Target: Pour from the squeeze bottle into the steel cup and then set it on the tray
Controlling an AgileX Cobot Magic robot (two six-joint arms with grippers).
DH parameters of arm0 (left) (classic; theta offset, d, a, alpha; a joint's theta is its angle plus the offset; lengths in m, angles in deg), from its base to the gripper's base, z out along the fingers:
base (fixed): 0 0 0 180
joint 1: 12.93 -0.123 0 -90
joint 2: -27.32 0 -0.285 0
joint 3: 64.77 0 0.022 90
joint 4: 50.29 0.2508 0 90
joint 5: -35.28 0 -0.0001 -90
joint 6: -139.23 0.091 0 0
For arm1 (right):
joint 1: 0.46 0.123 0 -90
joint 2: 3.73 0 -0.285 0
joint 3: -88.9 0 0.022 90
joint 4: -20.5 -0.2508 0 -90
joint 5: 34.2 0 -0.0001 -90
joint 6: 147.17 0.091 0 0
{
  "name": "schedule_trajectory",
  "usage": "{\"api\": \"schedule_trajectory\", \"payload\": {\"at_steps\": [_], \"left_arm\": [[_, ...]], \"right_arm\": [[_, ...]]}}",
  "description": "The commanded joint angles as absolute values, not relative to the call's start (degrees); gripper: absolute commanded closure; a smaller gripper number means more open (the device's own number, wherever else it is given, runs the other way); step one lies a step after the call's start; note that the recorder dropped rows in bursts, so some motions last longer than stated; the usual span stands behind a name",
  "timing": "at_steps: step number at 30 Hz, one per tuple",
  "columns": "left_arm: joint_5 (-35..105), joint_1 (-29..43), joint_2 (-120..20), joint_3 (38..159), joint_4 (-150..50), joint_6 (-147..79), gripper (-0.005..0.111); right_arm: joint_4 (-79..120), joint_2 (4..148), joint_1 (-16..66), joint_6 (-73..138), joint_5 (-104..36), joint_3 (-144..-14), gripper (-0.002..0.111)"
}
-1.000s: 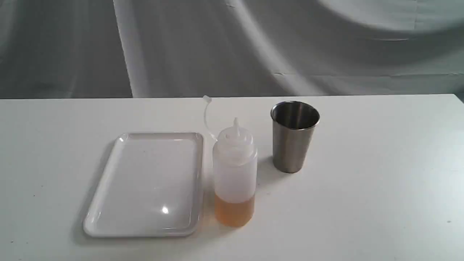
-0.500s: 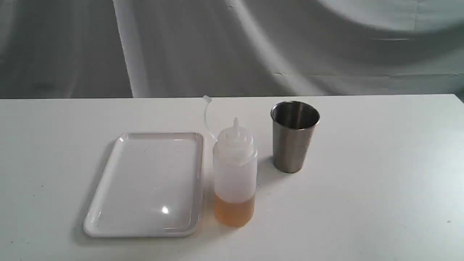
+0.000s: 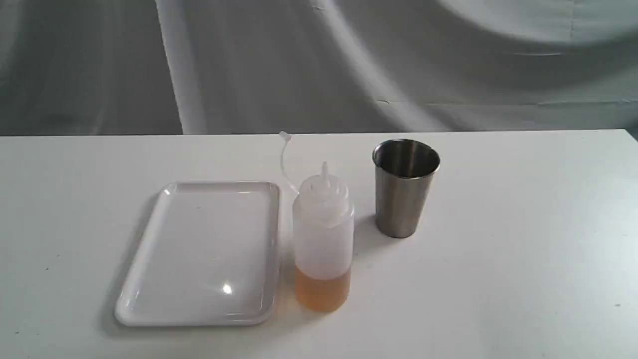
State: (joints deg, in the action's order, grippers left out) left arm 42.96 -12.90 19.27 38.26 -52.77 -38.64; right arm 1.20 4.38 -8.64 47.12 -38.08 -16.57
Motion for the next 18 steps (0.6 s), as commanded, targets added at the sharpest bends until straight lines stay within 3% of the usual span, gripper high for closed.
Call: {"api": "schedule_trajectory", "payload": {"at_steps": [1,9,18], "left_arm": [[42.87,-12.93,19.54,38.01,-52.92,-38.86,0.098],[42.87,-12.93,19.54,38.01,-52.92,-38.7,0.098],[42.87,-12.93,19.54,38.01,-52.92,-38.7,0.098]], "right_arm": [[5.13,4.05,-9.0,46.07,-29.3,-23.41,0.108],[8.12,24.85,-9.0,28.36,-14.66,-44.47,0.108],[-4.95,48.99,-5.47,5.57,-6.06,-66.45,0.108]]}}
